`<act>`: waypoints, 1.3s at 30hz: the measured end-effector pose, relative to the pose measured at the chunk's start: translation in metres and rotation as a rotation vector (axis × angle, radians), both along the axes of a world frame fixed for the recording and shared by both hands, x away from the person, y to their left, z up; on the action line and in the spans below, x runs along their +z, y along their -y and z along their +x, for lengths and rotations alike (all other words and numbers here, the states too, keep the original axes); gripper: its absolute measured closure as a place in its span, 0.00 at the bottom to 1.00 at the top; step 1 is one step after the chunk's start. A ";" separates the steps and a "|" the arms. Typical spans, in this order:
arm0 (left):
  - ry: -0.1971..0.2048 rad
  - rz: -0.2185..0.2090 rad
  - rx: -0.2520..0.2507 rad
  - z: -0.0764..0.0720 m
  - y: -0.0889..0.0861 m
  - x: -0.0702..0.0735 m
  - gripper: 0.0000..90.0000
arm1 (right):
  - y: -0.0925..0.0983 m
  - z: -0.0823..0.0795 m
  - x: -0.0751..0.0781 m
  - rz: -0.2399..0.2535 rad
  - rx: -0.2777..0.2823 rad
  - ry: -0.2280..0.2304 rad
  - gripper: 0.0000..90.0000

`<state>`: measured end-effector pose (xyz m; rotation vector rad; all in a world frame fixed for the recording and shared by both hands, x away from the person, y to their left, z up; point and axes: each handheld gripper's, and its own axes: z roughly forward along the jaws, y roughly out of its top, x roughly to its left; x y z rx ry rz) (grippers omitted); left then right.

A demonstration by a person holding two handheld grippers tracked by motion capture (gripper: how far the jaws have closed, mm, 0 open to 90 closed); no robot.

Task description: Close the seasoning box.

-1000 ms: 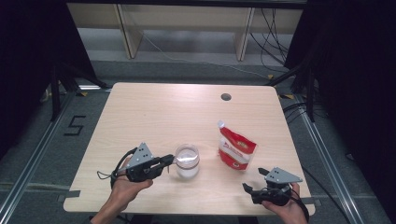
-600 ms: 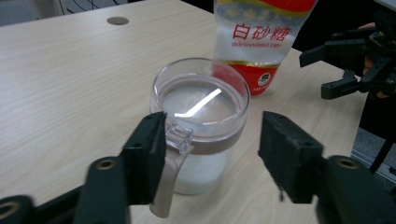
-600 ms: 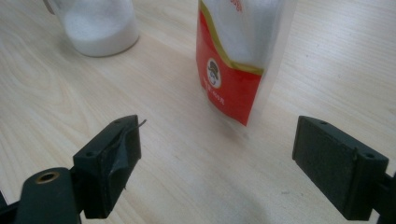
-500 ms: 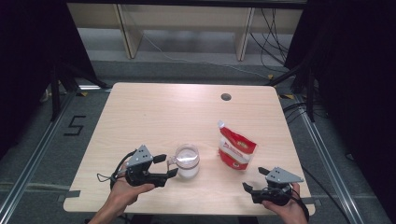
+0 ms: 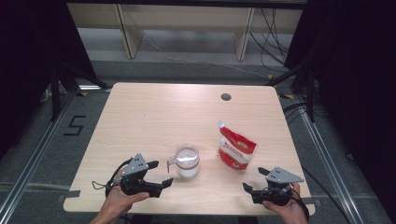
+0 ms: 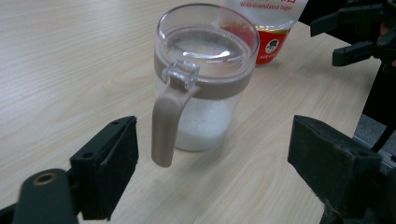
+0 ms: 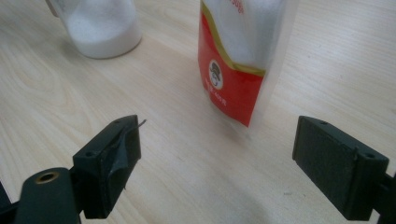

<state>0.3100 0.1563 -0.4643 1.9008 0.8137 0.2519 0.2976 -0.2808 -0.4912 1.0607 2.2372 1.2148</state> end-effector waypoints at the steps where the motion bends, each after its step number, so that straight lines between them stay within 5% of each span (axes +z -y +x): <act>1: -0.003 0.007 -0.014 -0.001 -0.002 -0.002 0.17 | 0.001 0.002 0.000 0.000 0.020 0.010 0.18; 3: -0.013 0.008 -0.016 -0.004 -0.004 -0.005 0.17 | 0.001 0.000 0.000 0.008 -0.002 -0.015 0.17; 11: -0.058 0.041 -0.010 -0.012 -0.010 -0.024 0.17 | 0.001 0.001 0.000 -0.008 0.013 0.005 0.17; 15: -0.046 0.106 -0.033 -0.019 -0.015 -0.031 0.17 | 0.001 -0.007 -0.001 0.013 -0.015 -0.048 0.17; 16: -0.064 0.098 -0.021 -0.021 -0.015 -0.033 0.17 | 0.004 -0.005 -0.001 -0.008 0.007 -0.009 0.17; 21: -0.033 0.180 -0.016 -0.025 -0.022 -0.034 0.17 | 0.005 -0.009 -0.002 -0.015 0.014 -0.033 0.17; 23: -0.039 0.155 0.001 -0.024 -0.024 -0.037 0.17 | 0.005 -0.009 -0.003 -0.031 0.019 -0.034 0.17; 24: -0.037 0.174 -0.015 -0.024 -0.025 -0.037 0.17 | 0.005 -0.009 -0.004 -0.037 0.024 -0.023 0.17; 25: -0.035 0.187 -0.017 -0.023 -0.026 -0.037 0.17 | 0.002 -0.012 -0.004 -0.021 0.004 -0.061 0.17; 27: -0.044 0.182 -0.008 -0.024 -0.025 -0.037 0.17 | 0.003 -0.009 -0.005 -0.044 0.028 -0.027 0.17; 30: -0.047 0.197 -0.016 -0.023 -0.025 -0.038 0.17 | 0.002 -0.008 -0.007 -0.056 0.040 -0.043 0.17; 33: -0.049 0.163 0.001 -0.023 -0.023 -0.040 0.17 | 0.002 -0.008 -0.008 -0.067 0.045 -0.053 0.17; 39: -0.045 0.196 -0.014 -0.021 -0.025 -0.039 0.17 | 0.001 -0.009 -0.008 -0.051 0.036 -0.080 0.17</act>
